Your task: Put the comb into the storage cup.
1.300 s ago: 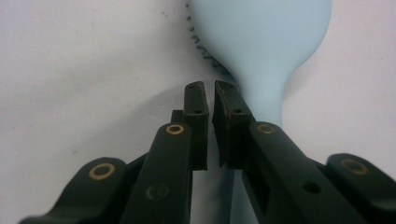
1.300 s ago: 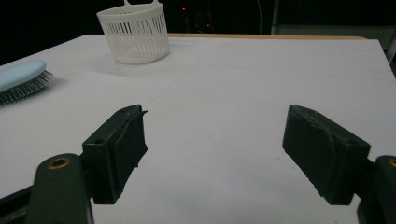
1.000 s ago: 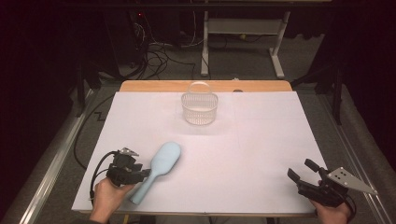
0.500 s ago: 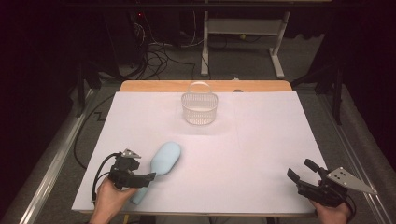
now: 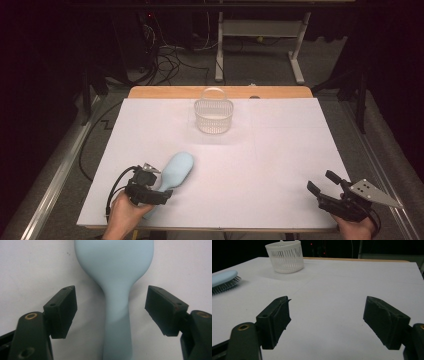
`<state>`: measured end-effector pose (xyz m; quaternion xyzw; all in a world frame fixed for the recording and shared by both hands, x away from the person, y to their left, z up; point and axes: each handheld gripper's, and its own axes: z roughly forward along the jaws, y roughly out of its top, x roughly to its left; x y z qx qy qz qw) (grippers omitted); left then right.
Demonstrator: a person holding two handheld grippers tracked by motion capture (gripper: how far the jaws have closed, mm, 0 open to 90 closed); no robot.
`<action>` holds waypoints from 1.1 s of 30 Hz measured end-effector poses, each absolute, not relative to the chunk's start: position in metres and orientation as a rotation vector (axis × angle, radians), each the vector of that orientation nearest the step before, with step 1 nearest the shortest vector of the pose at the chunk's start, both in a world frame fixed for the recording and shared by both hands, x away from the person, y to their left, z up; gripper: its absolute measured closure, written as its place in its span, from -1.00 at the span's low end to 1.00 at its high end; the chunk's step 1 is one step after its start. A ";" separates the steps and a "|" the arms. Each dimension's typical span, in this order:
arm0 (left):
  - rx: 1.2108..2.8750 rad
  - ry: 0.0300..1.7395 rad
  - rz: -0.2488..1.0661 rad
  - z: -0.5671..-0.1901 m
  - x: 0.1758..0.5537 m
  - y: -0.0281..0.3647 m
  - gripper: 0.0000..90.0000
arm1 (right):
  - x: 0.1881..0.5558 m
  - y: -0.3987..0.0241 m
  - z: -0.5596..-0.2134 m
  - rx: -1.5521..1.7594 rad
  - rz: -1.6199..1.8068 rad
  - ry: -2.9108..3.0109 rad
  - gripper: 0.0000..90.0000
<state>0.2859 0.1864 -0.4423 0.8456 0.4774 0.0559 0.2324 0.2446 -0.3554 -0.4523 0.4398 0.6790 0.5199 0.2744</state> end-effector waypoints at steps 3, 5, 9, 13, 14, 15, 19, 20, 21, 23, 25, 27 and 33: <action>2.335 1.312 0.160 -0.443 0.287 0.184 -0.44 | 0.245 -0.356 -0.452 1.184 1.398 1.826 -0.52; 2.338 1.313 0.160 -0.443 0.287 0.183 -0.44 | 0.245 -0.356 -0.452 1.182 1.397 1.828 -0.52; 2.343 1.308 0.161 -0.444 0.287 0.182 -0.38 | 0.245 -0.355 -0.452 1.186 1.397 1.826 -0.52; 2.348 1.311 0.161 -0.445 0.288 0.180 -0.32 | 0.245 -0.355 -0.452 1.186 1.397 1.826 -0.52; 2.349 1.310 0.160 -0.445 0.289 0.179 -0.32 | 0.245 -0.355 -0.452 1.188 1.398 1.826 -0.52; 2.351 1.311 0.157 -0.445 0.289 0.178 -0.32 | 0.245 -0.355 -0.452 1.187 1.398 1.826 -0.52; 2.366 1.304 0.158 -0.446 0.291 0.175 -0.25 | 0.245 -0.355 -0.452 1.187 1.398 1.826 -0.51; 2.367 1.300 0.158 -0.446 0.291 0.174 -0.20 | 0.245 -0.355 -0.452 1.187 1.398 1.826 -0.52; 2.370 1.303 0.156 -0.446 0.292 0.173 -0.18 | 0.245 -0.355 -0.452 1.186 1.397 1.827 -0.52; 2.378 1.302 0.161 -0.446 0.293 0.171 -0.16 | 0.245 -0.355 -0.452 1.185 1.398 1.828 -0.52; 2.379 1.310 0.171 -0.447 0.294 0.170 -0.14 | 0.245 -0.355 -0.452 1.186 1.397 1.827 -0.52; 2.382 1.312 0.180 -0.447 0.295 0.169 -0.10 | 0.245 -0.355 -0.452 1.188 1.398 1.826 -0.52; 2.383 1.323 0.180 -0.448 0.296 0.170 0.01 | 0.245 -0.355 -0.452 1.186 1.398 1.829 -0.52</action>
